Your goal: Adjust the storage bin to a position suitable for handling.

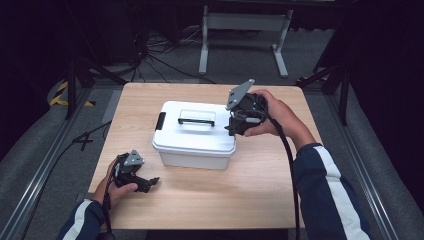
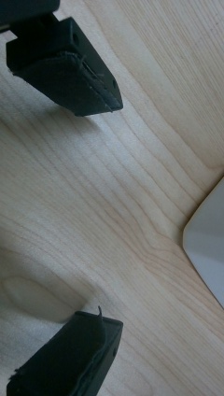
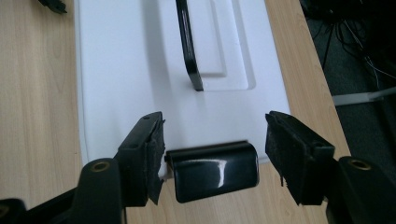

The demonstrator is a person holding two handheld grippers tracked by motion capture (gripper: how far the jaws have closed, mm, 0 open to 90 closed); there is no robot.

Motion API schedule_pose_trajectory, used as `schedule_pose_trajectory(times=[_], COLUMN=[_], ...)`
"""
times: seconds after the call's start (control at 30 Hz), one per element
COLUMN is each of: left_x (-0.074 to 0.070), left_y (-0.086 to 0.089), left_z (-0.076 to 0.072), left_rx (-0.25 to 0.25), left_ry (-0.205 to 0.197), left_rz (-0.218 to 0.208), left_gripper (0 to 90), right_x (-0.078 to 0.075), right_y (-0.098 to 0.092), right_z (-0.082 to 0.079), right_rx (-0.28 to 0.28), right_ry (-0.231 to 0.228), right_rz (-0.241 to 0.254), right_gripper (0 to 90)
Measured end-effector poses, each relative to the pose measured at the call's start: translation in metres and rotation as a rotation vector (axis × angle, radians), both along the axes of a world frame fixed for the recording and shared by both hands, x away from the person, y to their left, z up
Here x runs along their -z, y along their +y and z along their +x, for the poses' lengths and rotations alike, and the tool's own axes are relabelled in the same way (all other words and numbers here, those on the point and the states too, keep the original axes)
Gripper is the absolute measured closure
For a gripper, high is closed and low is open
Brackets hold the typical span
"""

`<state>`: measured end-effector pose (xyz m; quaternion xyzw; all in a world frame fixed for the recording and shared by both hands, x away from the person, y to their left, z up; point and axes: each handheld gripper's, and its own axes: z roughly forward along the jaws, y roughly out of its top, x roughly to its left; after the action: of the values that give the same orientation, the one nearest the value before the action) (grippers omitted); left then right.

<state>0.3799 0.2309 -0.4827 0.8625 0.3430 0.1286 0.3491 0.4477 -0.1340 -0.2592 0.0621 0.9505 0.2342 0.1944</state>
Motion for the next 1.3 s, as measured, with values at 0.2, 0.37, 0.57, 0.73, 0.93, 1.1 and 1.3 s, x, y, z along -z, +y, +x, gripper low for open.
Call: schedule_pose_trajectory(times=[0.2, 0.37, 0.57, 0.73, 0.93, 1.1, 1.3], left_x=[0.0, 0.0, 0.0, 0.0, 0.0, 0.0, -0.001], left_y=[0.001, 0.001, 0.001, 0.001, 0.001, 0.001, 0.002], left_z=[-0.004, -0.005, -0.005, -0.005, -0.005, -0.004, -0.004], left_rx=[-0.017, -0.021, -0.021, -0.021, -0.02, -0.015, -0.009], left_ry=[0.007, 0.004, 0.004, 0.004, 0.005, 0.007, 0.004], left_rz=[0.001, 0.004, 0.005, 0.004, 0.005, 0.003, 0.008], left_gripper=[0.4, 0.5, 0.4, 0.5, 0.4, 0.4, 0.3], right_x=[0.001, 0.003, 0.008, 0.013, 0.017, 0.021, 0.027], right_y=[0.012, 0.025, 0.041, 0.053, 0.068, 0.08, 0.092], right_z=[0.004, 0.008, 0.012, 0.014, 0.018, 0.022, 0.027], right_rx=[-0.013, -0.045, -0.067, -0.084, -0.092, -0.112, -0.12], right_ry=[0.006, 0.017, 0.021, 0.036, 0.032, 0.041, 0.034], right_rz=[-0.012, -0.024, -0.031, -0.051, -0.086, -0.11, -0.144], right_gripper=[39.1, 40.3, 44.7, 49.6, 55.3, 62.1, 74.2])
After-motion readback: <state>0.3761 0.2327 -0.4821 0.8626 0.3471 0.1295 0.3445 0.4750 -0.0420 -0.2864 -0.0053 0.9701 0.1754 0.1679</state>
